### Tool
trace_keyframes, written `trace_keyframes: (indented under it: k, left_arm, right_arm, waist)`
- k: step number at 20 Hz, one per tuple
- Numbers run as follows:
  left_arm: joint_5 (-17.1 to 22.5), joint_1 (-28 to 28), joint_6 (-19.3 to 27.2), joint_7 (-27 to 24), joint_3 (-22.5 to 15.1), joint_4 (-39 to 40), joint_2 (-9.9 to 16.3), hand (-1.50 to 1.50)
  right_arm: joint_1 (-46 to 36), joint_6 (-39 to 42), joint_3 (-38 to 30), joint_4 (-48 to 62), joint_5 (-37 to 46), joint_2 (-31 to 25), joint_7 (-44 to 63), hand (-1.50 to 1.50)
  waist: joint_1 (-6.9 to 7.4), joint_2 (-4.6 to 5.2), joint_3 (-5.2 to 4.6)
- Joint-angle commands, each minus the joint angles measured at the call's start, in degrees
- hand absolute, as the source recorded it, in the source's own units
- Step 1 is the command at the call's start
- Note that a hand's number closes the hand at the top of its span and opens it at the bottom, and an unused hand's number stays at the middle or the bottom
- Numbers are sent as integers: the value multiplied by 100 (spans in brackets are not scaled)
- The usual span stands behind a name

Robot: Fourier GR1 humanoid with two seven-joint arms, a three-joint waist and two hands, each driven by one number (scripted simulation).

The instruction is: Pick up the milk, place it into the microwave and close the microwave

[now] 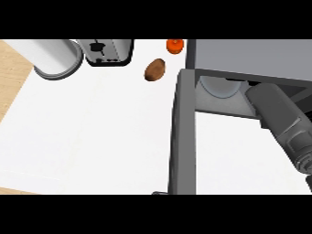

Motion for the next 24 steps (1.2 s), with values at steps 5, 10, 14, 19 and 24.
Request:
trace_keyframes:
  k: [5,10,14,19,24]
  left_arm:
    - [-190,53,-384,-105,-266,148,-30,-150]
    - [-239,22,-597,-168,-555,161,-146,-150]
    - [-235,-81,-632,-60,-817,87,-176,-150]
    - [-200,-93,-638,48,-1052,5,-264,-150]
    - [-310,110,-825,-11,-1296,-41,-476,-150]
  right_arm:
    - [-105,573,-131,-179,-121,189,-424,-150]
    - [-186,1284,-408,-264,-406,259,-621,-150]
    - [76,1871,-752,-434,-762,203,-1116,-150]
    - [218,2361,-1080,-472,-1096,493,-1436,-150]
    - [476,2984,-1382,-434,-1406,600,-1640,-150]
  waist:
    - [35,-16,0]
    - [-61,-72,-2]
    - [-230,-114,4]
    - [-286,-162,-2]
    - [-417,-246,-15]
